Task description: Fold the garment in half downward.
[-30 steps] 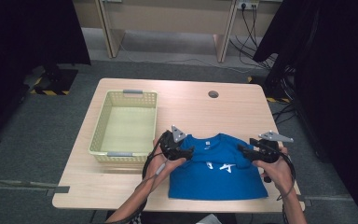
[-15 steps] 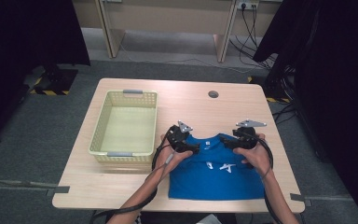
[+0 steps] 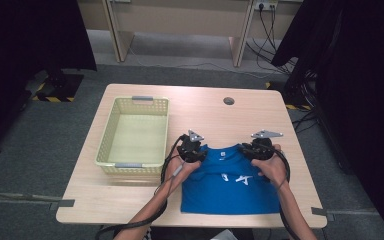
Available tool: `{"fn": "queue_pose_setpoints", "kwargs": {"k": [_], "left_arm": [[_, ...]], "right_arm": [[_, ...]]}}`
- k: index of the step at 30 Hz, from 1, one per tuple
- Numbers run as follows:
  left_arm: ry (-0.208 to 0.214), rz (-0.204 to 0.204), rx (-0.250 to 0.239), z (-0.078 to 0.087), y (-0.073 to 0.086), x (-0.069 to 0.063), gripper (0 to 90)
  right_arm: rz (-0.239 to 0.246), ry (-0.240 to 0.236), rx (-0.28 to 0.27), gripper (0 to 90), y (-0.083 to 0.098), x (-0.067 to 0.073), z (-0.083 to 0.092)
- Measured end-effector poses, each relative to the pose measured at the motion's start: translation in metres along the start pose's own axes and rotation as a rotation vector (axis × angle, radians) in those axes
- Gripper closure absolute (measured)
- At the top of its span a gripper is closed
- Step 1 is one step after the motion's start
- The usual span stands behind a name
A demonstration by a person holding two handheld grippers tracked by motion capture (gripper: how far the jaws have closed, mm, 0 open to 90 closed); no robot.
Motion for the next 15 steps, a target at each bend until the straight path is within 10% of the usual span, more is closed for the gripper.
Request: {"fn": "queue_pose_setpoints", "kwargs": {"k": [15], "left_arm": [[0.078, -0.109, -0.11, 0.059, -0.003, -0.045, 79.0]], "right_arm": [[0.048, -0.077, -0.146, 72.6, 0.025, 0.023, 0.085]]}}
Point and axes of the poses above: each handheld gripper's, and its own axes: z roughly backward along the jaws, y roughly out of its underside, x roughly to its left, the point moved 8 cm from there along -z, roughly forward along the jaws, and after that the axes turned 14 degrees about -z, right-handed, at the moved point
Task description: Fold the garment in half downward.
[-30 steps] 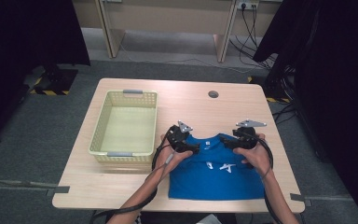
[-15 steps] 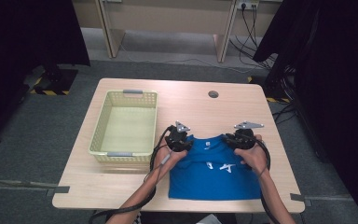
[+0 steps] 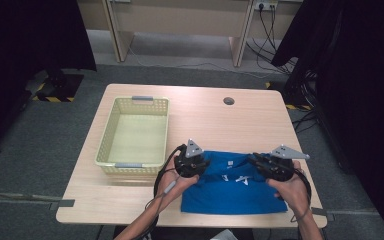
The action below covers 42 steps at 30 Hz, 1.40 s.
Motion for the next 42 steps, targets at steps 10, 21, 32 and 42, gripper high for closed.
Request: {"fn": "queue_pose_setpoints", "kwargs": {"k": [10, 21, 32, 42], "left_arm": [[0.067, -0.016, -0.011, 0.022, 0.013, -0.026, 77.2], [0.118, 0.018, -0.042, 0.036, 0.011, -0.038, 63.2], [0.151, 0.063, -0.081, 0.039, 0.001, -0.04, 43.4], [0.08, 0.047, -0.006, 0.011, 0.015, -0.029, 34.5]], "right_arm": [[0.024, -0.031, 0.002, 68.8, 0.037, 0.016, 0.045], [0.006, -0.03, -0.038, 58.5, 0.035, 0.022, 0.076], [-0.029, 0.005, 0.008, 55.3, 0.031, 0.004, 0.045], [-0.033, 0.03, 0.046, 52.0, 0.035, -0.003, 0.025]]}}
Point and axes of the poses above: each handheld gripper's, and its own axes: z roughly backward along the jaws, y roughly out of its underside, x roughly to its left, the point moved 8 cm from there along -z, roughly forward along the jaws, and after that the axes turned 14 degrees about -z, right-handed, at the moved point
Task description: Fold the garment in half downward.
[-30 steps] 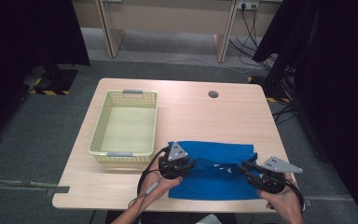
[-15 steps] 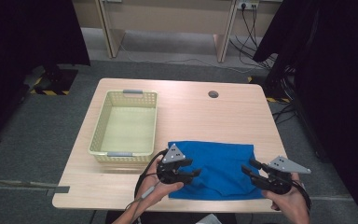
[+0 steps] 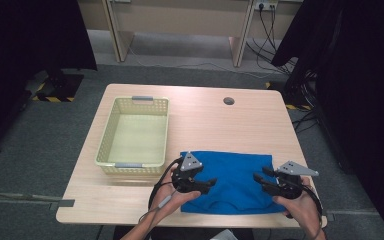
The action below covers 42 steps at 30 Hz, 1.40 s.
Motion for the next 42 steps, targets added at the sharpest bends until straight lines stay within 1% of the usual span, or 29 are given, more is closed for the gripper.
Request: {"fn": "queue_pose_setpoints", "kwargs": {"k": [4, 6, 8, 11, 13, 14, 15, 16, 17, 20, 22, 24, 26, 27, 29, 31, 33, 34, 36, 38, 42], "left_arm": [[-0.028, -0.009, 0.053, -0.014, 0.013, 0.005, 31.4], [-0.044, -0.015, 0.078, -0.018, 0.02, 0.008, 30.5], [-0.054, -0.024, 0.102, -0.02, 0.026, 0.009, 30.2], [-0.059, -0.057, 0.153, -0.022, 0.039, 0.008, 30.9], [-0.074, -0.099, 0.152, -0.021, 0.043, 0.006, 31.5], [-0.074, -0.099, 0.152, -0.021, 0.043, 0.006, 31.8], [-0.082, -0.141, 0.172, -0.019, 0.045, 0.004, 31.8], [-0.085, -0.16, 0.173, -0.018, 0.046, 0.002, 32.6], [-0.084, -0.163, 0.172, -0.016, 0.047, 0.001, 33.1], [-0.072, -0.188, 0.165, -0.012, 0.049, 0.0, 34.1], [-0.068, -0.19, 0.166, -0.012, 0.05, 0.001, 34.2], [-0.072, -0.19, 0.165, -0.012, 0.05, 0.0, 34.1], [-0.073, -0.19, 0.168, -0.012, 0.049, -0.001, 33.6], [-0.069, -0.182, 0.169, -0.013, 0.049, -0.002, 32.4], [-0.055, -0.154, 0.168, -0.014, 0.047, -0.005, 26.7], [-0.036, -0.124, 0.15, -0.014, 0.043, -0.012, 22.6], [-0.016, -0.107, 0.127, -0.014, 0.038, -0.019, 21.3], [-0.014, -0.107, 0.12, -0.015, 0.036, -0.023, 20.7], [-0.007, -0.118, 0.114, -0.017, 0.034, -0.03, 19.0], [0.0, -0.131, 0.119, -0.019, 0.033, -0.035, 18.5], [-0.015, -0.151, 0.146, -0.02, 0.038, -0.036, 18.2]], "right_arm": [[-0.003, 0.021, 0.026, 49.5, 0.006, -0.007, -0.009], [0.002, 0.043, 0.04, 48.6, 0.012, -0.011, -0.014], [0.004, 0.054, 0.056, 48.1, 0.018, -0.014, -0.016], [-0.001, 0.072, 0.08, 47.9, 0.03, -0.02, -0.017], [0.002, 0.083, 0.106, 47.9, 0.04, -0.025, -0.017], [0.002, 0.083, 0.106, 47.9, 0.04, -0.025, -0.017], [0.007, 0.078, 0.091, 48.7, 0.043, -0.027, -0.015], [0.002, 0.085, 0.09, 50.3, 0.045, -0.031, -0.01], [0.005, 0.1, 0.087, 50.4, 0.046, -0.035, -0.006], [0.008, 0.101, 0.083, 51.0, 0.049, -0.039, 0.0], [0.011, 0.107, 0.083, 51.2, 0.05, -0.039, 0.001], [0.022, 0.115, 0.085, 51.1, 0.05, -0.038, 0.001], [0.024, 0.122, 0.091, 47.8, 0.049, -0.037, 0.001], [0.022, 0.13, 0.086, 45.6, 0.048, -0.037, 0.0], [0.02, 0.124, 0.08, 43.9, 0.047, -0.035, -0.001], [0.016, 0.116, 0.069, 42.9, 0.044, -0.033, -0.002], [0.009, 0.105, 0.055, 42.0, 0.04, -0.031, -0.004], [0.011, 0.1, 0.052, 41.5, 0.038, -0.029, -0.006], [0.007, 0.087, 0.049, 40.2, 0.034, -0.026, -0.01], [0.002, 0.085, 0.048, 39.4, 0.03, -0.024, -0.015], [0.024, 0.074, 0.071, 37.9, 0.03, -0.016, -0.023]]}}
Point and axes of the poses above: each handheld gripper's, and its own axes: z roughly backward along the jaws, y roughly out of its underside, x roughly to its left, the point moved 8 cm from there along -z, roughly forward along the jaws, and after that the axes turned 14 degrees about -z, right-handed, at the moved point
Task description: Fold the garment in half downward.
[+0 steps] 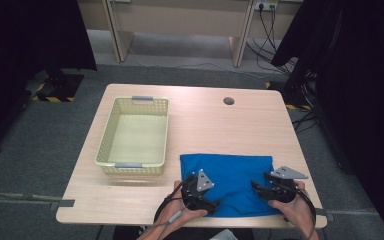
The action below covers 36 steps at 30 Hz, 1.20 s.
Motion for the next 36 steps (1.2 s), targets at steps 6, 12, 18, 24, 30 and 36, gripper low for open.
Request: {"fn": "queue_pose_setpoints", "kwargs": {"k": [6, 12, 18, 24, 30, 36], "left_arm": [[-0.012, -0.064, 0.019, 0.007, 0.014, -0.005, 20.2], [-0.012, -0.06, 0.016, 0.008, 0.015, -0.004, 20.3], [-0.017, -0.047, 0.016, 0.006, 0.014, -0.003, 19.8], [-0.027, -0.045, 0.024, 0.002, 0.012, 0.004, 19.9], [-0.064, -0.017, 0.023, -0.01, 0.007, 0.028, 20.3], [-0.077, 0.002, 0.013, -0.015, 0.006, 0.041, 20.3]], "right_arm": [[0.027, 0.046, 0.026, 37.7, 0.01, -0.005, 0.0], [0.013, 0.068, 0.0, 36.6, 0.011, -0.007, 0.011], [0.018, -0.015, 0.022, 35.3, 0.019, 0.017, 0.017], [0.058, 0.01, 0.067, 35.8, 0.02, 0.02, 0.002], [0.05, 0.031, 0.06, 36.7, -0.004, 0.01, -0.023], [0.034, 0.034, 0.04, 32.6, -0.017, 0.013, -0.03]]}}
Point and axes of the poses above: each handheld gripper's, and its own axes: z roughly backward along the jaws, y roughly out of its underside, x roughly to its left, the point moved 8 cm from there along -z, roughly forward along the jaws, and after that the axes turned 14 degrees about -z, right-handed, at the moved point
